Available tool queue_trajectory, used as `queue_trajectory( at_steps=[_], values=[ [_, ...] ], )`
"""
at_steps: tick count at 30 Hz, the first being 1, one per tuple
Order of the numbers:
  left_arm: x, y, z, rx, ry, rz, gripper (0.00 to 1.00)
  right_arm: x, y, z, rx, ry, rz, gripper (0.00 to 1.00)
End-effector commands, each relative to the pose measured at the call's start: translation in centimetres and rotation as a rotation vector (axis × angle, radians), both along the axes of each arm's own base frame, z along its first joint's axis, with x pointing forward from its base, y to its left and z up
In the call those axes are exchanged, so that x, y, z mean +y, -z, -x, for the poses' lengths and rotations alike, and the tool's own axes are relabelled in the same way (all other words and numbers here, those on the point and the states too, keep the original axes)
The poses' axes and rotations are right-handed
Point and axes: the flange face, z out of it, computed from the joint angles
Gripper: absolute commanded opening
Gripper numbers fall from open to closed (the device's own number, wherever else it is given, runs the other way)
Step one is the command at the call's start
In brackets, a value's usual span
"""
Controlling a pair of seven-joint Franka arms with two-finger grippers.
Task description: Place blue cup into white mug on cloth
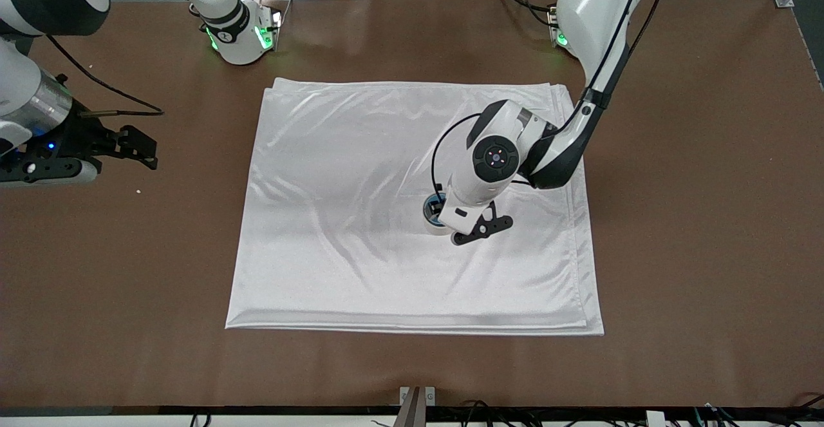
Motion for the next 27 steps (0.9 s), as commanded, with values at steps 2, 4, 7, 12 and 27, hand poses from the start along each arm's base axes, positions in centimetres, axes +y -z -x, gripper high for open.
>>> queue_trajectory(
  at_steps=[2,4,7,12,27],
  values=[
    [4.4,-2.7,-2.4,-0.032,-0.031,-0.01,1.0,-0.5,-0.9,0.0,-0.022,-0.012,-0.001,1.0],
    [6.6,-3.4,-3.4,-0.03,-0.042,-0.017,1.0,-1.7,-1.0,-0.2,-0.027,-0.003,-0.001,1.0],
    [9.2,-4.2,-4.2,-0.011,-0.019,-0.028,1.0,-2.3,-1.2,-0.3,-0.042,-0.001,-0.004,1.0],
    [14.3,-5.1,-6.1,-0.003,0.001,-0.032,1.0,-4.5,-2.0,-0.4,-0.079,0.037,-0.005,1.0],
    [27.7,-4.2,-8.8,0.077,0.158,-0.026,1.0,-5.3,-4.3,0.1,-0.116,0.052,-0.006,1.0]
  ],
)
